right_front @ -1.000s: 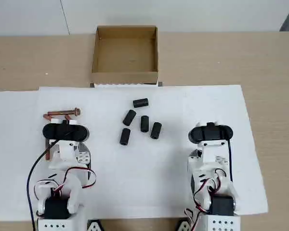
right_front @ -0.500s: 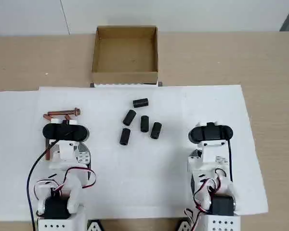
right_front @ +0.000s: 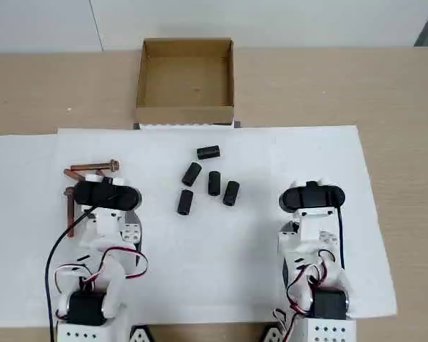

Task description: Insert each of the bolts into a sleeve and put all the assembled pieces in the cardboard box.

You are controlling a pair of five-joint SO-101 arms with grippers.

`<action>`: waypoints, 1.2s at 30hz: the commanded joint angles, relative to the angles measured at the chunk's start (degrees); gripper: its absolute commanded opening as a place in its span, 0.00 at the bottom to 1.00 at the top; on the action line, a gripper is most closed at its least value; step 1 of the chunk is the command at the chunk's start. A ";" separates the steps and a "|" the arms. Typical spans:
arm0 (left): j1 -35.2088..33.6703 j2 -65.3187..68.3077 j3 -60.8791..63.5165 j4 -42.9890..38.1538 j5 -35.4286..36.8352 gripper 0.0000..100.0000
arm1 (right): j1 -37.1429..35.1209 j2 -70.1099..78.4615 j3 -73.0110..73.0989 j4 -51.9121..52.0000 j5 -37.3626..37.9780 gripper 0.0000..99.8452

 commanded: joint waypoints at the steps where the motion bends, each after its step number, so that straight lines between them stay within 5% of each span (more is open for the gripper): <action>1: 0.88 -0.35 -8.40 -1.05 0.00 0.01 | 0.57 -0.75 -0.26 -1.54 -0.26 0.00; 12: 0.44 7.12 -28.62 12.57 -8.97 0.01 | 0.57 -0.75 -0.26 -1.54 -0.26 0.00; 24: 0.53 46.68 -57.10 21.27 4.13 0.01 | 0.48 -0.75 -0.26 -1.54 -0.26 0.00; 36: -0.09 51.60 -58.24 18.99 2.29 0.01 | 0.40 -0.75 -0.18 -1.63 -0.18 0.01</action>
